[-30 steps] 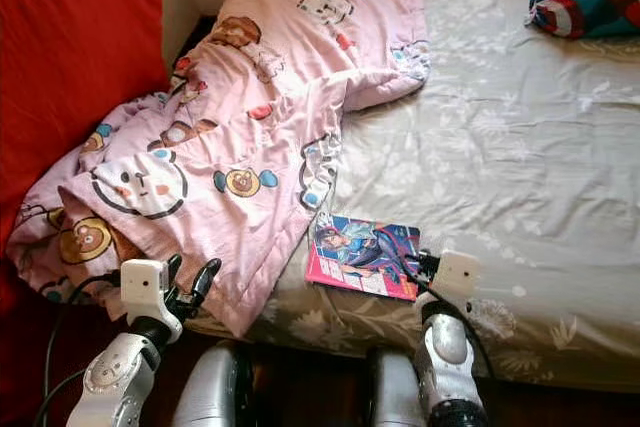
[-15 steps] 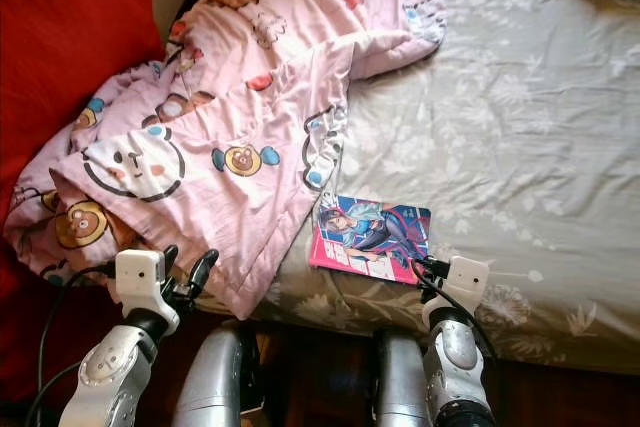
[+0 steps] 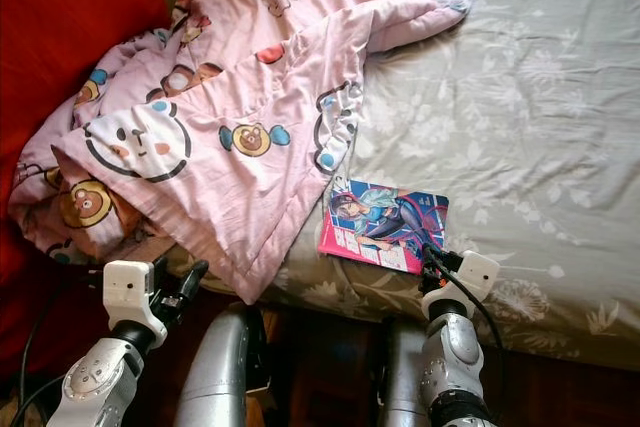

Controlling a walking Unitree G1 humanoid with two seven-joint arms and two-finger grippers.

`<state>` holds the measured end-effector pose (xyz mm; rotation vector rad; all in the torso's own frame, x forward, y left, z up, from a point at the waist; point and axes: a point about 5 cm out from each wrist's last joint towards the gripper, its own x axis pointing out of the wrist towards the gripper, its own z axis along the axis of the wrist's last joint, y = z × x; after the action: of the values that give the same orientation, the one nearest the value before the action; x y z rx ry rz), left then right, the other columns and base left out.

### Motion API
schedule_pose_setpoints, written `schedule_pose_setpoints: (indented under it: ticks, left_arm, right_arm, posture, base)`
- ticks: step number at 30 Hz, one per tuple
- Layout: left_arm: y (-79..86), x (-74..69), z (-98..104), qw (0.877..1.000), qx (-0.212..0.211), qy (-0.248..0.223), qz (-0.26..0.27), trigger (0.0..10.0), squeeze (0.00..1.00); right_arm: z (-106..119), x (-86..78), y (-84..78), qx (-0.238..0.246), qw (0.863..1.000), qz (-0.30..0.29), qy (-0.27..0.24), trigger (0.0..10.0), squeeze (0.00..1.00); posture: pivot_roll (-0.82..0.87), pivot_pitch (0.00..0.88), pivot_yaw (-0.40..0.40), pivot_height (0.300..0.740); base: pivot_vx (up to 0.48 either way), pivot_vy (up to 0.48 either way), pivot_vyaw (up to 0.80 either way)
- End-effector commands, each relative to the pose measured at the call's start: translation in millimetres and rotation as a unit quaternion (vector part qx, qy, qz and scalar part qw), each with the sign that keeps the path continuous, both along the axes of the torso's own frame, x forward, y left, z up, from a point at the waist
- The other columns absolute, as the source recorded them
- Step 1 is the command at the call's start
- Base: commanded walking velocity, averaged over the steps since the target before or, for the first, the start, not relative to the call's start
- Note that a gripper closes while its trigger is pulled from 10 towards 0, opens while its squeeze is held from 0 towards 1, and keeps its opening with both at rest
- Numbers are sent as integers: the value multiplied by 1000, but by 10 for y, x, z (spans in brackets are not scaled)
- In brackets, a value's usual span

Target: Clean up the room

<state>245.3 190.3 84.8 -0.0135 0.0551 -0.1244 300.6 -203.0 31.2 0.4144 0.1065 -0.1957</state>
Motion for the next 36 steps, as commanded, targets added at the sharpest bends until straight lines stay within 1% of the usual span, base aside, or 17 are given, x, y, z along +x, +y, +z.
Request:
schedule_pose_setpoints:
  ticks: [1,3,4,5,7,8,11,13,16,20,24,27,28,31,33,36]
  left_arm:
    - [56,-81,-56,1000,8,19,6,10000,0]
    - [59,-92,-53,1000,10,21,5,10000,0]
    - [64,-94,-52,1000,11,22,5,10000,0]
    - [66,-96,-52,1000,12,23,5,10000,0]
    - [66,-97,-53,1000,15,25,3,10000,0]
    - [62,-97,-49,1000,15,24,2,10000,0]
    - [55,-95,-37,1000,16,25,1,10000,0]
    - [51,-94,-30,1000,17,24,0,10000,0]
    - [49,-95,-31,999,19,26,-3,10000,0]
    - [50,-98,-32,999,22,28,-9,10000,0]
    - [51,-102,-37,999,25,30,-13,10000,0]
    - [58,-108,-41,999,28,31,-14,10000,0]
    - [62,-114,-44,999,29,31,-13,10000,0]
    - [67,-122,-47,999,30,32,-14,10000,0]
    - [70,-119,-44,998,45,30,-25,10000,0]
    - [67,-109,-56,998,44,29,-25,10000,0]
  right_arm:
    - [-107,-79,-12,16,1000,-5,21,10000,0]
    - [-110,-77,-51,34,999,-12,19,10000,0]
    - [-107,-74,-52,39,999,-11,16,10000,400]
    - [-98,-70,-60,42,999,-13,12,10000,1000]
    - [-95,-65,-74,46,999,-23,13,10000,1000]
    - [-101,-63,-76,51,998,-24,15,10000,0]
    - [-117,-62,-73,63,998,-22,19,10000,0]
    - [-137,-66,-53,86,996,-21,19,10000,0]
    - [-159,-78,-33,95,995,-19,21,10000,0]
    - [-231,-127,-25,120,992,-28,34,10000,0]
    - [-300,-177,-8,147,988,-22,43,10000,0]
    - [-353,-217,19,179,983,-21,47,10000,0]
    - [-378,-240,34,197,979,-17,45,10000,0]
    - [-420,-282,43,220,974,-18,46,10000,0]
    - [-479,-340,57,257,965,-19,46,10000,0]
    - [-509,-369,61,295,954,-25,39,10000,0]
  posture:
    - [104,398,110,609]
    - [110,400,115,609]
    - [111,400,117,609]
    - [114,399,121,609]
    - [114,399,123,609]
    - [115,398,124,609]
    - [119,398,127,609]
    - [123,399,130,609]
    - [123,399,131,609]
    - [123,399,134,609]
    - [131,402,139,609]
    - [129,404,139,609]
    - [133,406,140,609]
    - [137,408,141,609]
    - [139,410,140,609]
    - [147,412,143,609]
  base:
    - [0,0,0]
    - [0,0,0]
    - [0,0,0]
    - [0,0,0]
    - [0,0,0]
    - [0,0,0]
    - [0,0,0]
    - [0,0,0]
    - [0,0,0]
    - [0,0,0]
    - [0,0,0]
    - [0,0,0]
    - [0,0,0]
    - [0,0,0]
    - [0,0,0]
    - [0,0,0]
